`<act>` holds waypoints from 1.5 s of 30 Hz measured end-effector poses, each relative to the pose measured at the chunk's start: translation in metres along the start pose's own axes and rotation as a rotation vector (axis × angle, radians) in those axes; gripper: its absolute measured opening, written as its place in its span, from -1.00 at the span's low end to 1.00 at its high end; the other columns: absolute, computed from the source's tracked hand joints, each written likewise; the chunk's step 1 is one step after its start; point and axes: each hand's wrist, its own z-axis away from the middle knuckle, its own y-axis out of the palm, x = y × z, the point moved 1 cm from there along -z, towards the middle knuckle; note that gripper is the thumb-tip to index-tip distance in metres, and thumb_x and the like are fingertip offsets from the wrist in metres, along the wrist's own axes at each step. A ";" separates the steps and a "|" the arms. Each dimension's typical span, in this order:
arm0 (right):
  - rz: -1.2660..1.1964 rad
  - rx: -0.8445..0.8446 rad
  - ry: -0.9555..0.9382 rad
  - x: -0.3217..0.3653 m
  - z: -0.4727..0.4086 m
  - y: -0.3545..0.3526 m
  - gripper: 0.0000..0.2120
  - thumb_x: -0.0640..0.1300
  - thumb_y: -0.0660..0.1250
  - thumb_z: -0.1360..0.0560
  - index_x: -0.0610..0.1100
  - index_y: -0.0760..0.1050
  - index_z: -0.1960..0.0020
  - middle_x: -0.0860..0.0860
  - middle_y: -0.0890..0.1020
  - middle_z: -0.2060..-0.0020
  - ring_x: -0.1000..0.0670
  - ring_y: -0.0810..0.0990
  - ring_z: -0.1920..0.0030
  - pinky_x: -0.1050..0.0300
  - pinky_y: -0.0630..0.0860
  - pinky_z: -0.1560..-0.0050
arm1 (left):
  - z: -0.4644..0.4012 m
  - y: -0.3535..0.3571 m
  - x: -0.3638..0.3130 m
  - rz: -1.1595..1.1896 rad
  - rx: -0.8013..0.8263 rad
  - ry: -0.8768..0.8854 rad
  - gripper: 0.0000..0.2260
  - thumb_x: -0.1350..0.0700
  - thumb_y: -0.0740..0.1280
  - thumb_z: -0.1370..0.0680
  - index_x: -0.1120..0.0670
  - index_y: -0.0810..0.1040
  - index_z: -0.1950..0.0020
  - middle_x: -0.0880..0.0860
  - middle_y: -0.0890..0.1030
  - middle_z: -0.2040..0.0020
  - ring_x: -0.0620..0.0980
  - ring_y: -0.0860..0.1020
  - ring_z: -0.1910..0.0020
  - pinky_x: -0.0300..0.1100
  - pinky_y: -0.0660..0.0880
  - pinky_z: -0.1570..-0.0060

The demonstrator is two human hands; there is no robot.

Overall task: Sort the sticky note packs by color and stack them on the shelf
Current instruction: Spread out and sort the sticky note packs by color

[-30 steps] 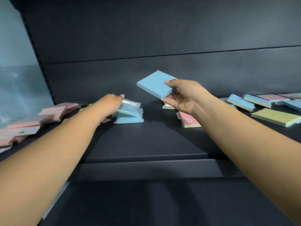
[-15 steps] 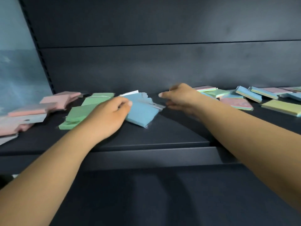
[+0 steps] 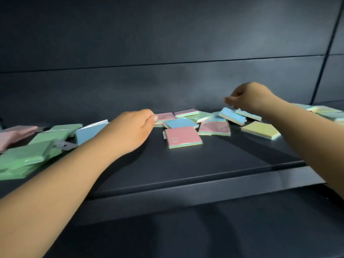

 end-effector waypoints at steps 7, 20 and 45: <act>0.000 0.069 -0.023 -0.078 -0.050 -0.032 -0.71 0.01 0.28 -0.52 -0.22 0.59 0.09 -0.06 0.57 0.31 0.01 0.46 0.38 0.21 0.36 0.33 | -0.052 0.030 -0.075 -0.024 0.029 -0.067 -0.66 -0.04 0.05 -0.62 0.16 0.51 0.00 0.08 0.61 0.01 0.10 0.50 0.01 -0.03 0.43 -0.03; -0.119 0.521 0.008 -0.168 -0.108 -0.024 -0.66 0.12 0.20 -0.55 -0.14 0.56 0.06 -0.04 0.51 0.20 -0.03 0.45 0.22 0.15 0.45 0.12 | -0.138 0.096 -0.176 0.063 0.168 -0.210 -0.65 -0.06 0.08 -0.62 0.14 0.43 0.21 0.08 0.51 0.21 0.05 0.46 0.20 -0.12 0.32 0.19; -0.515 0.318 0.321 -0.237 -0.117 -0.045 -0.71 -0.16 0.40 -0.46 -0.19 0.44 -0.13 -0.13 0.56 0.11 -0.05 0.53 0.21 0.15 0.47 0.26 | -0.162 0.112 -0.149 0.221 0.051 -0.277 -0.64 -0.05 0.10 -0.61 0.13 0.59 -0.11 0.08 0.58 -0.18 0.09 0.49 -0.16 -0.16 0.31 -0.05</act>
